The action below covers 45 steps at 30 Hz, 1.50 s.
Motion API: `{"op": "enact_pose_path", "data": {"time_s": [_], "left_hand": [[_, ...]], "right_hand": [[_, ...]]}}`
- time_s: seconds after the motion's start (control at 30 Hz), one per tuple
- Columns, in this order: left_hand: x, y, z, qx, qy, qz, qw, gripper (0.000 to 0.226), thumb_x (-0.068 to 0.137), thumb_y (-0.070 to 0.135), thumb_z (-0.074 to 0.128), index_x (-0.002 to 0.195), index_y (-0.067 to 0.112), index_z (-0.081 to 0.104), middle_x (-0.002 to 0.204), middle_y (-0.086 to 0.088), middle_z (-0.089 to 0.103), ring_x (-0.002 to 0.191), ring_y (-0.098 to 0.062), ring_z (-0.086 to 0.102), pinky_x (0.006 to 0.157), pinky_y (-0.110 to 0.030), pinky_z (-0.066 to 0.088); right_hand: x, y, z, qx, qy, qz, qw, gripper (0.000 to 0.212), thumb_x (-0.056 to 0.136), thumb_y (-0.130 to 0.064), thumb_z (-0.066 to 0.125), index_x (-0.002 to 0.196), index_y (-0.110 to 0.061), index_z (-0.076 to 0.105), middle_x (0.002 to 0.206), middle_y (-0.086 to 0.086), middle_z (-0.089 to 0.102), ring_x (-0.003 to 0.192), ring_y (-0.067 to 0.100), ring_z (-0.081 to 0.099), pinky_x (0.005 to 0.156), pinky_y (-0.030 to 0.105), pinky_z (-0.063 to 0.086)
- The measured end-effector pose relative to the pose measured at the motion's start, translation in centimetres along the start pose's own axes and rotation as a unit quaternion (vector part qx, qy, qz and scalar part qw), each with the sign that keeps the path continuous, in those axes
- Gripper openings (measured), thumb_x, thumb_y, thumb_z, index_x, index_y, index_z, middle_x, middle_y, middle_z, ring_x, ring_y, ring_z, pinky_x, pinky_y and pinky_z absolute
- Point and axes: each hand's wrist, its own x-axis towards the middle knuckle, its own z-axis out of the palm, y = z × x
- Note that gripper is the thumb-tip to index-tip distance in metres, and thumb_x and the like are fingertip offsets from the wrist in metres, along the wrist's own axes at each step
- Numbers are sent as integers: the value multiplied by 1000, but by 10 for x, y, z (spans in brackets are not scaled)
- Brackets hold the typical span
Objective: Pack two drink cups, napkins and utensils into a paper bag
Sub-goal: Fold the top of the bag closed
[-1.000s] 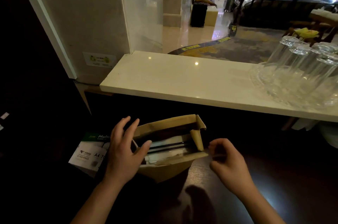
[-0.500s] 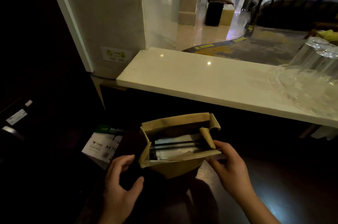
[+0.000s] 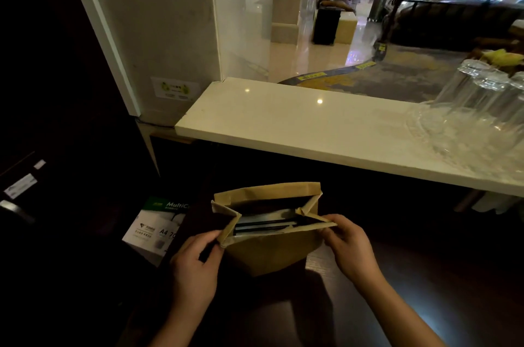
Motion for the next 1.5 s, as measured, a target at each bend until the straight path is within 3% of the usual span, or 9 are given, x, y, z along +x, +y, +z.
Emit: {"op": "enact_pose_path", "data": {"time_s": [0.07, 0.2, 0.43, 0.6, 0.7, 0.83, 1.03, 1.37, 1.5], "left_hand": [[5, 1, 2, -3, -4, -8, 1000, 36, 82, -3, 70, 95, 30, 68, 91, 12, 64, 87, 0, 58, 65, -20, 45], [15, -1, 4, -11, -18, -1, 1000, 32, 84, 0, 69, 92, 31, 67, 94, 6, 66, 91, -10, 61, 68, -27, 49], [35, -2, 7, -17, -28, 10, 999, 12, 80, 0, 74, 85, 11, 72, 122, 5, 57, 117, -20, 53, 96, -48, 48], [33, -5, 8, -46, -26, -10, 999, 16, 82, 2, 72, 92, 14, 71, 123, 3, 62, 116, -19, 56, 92, -51, 51], [31, -4, 8, -87, -19, -42, 995, 36, 80, 2, 74, 103, 26, 62, 121, 3, 62, 114, -20, 58, 86, -40, 53], [38, -6, 8, -112, -49, -51, 991, 69, 77, 6, 78, 135, 26, 46, 134, 5, 55, 124, -12, 50, 97, -35, 45], [56, -8, 14, -102, -114, -65, 986, 92, 80, 16, 77, 150, 34, 22, 144, 18, 43, 132, -8, 38, 104, -38, 37], [66, -9, 34, -54, -57, -54, 995, 46, 84, 10, 73, 125, 25, 59, 120, -1, 64, 116, -20, 57, 93, -47, 51], [67, -10, 34, -52, -43, -43, 997, 42, 83, 7, 73, 120, 23, 62, 113, 1, 65, 109, -18, 59, 89, -46, 53]], "right_hand": [[4, -1, 0, 2, -6, -4, 1000, 18, 92, -17, 63, 88, -33, 69, 84, -6, 69, 80, 4, 64, 68, 26, 50], [14, 0, 2, -8, -16, -2, 1000, 8, 92, -23, 65, 85, -21, 69, 87, 1, 65, 83, 19, 64, 74, 46, 55], [37, -1, 7, 3, -11, -4, 1000, 11, 89, -22, 69, 79, -18, 73, 141, -8, 52, 125, 19, 51, 98, 48, 50], [37, 0, 10, 31, -5, 2, 999, 16, 89, -24, 68, 74, -21, 70, 134, -12, 59, 119, 13, 57, 95, 48, 53], [37, 1, 10, 40, 4, 4, 999, 15, 89, -24, 69, 74, -25, 69, 125, -14, 64, 114, 11, 60, 91, 43, 56], [38, 2, 9, 53, 36, 20, 998, 16, 85, -24, 73, 86, -38, 63, 105, -10, 68, 101, 12, 65, 82, 41, 59], [47, 0, 8, 141, -26, 60, 988, 57, 93, -16, 64, 142, -38, 43, 135, -13, 55, 124, 7, 50, 100, 42, 51], [64, -7, 19, 76, 18, 58, 995, 27, 94, -15, 61, 110, -36, 62, 108, -11, 64, 104, 13, 61, 90, 47, 57], [64, -10, 13, 80, 1, 57, 995, 34, 90, -15, 66, 111, -41, 62, 108, -13, 65, 105, 11, 62, 84, 40, 59]]}}
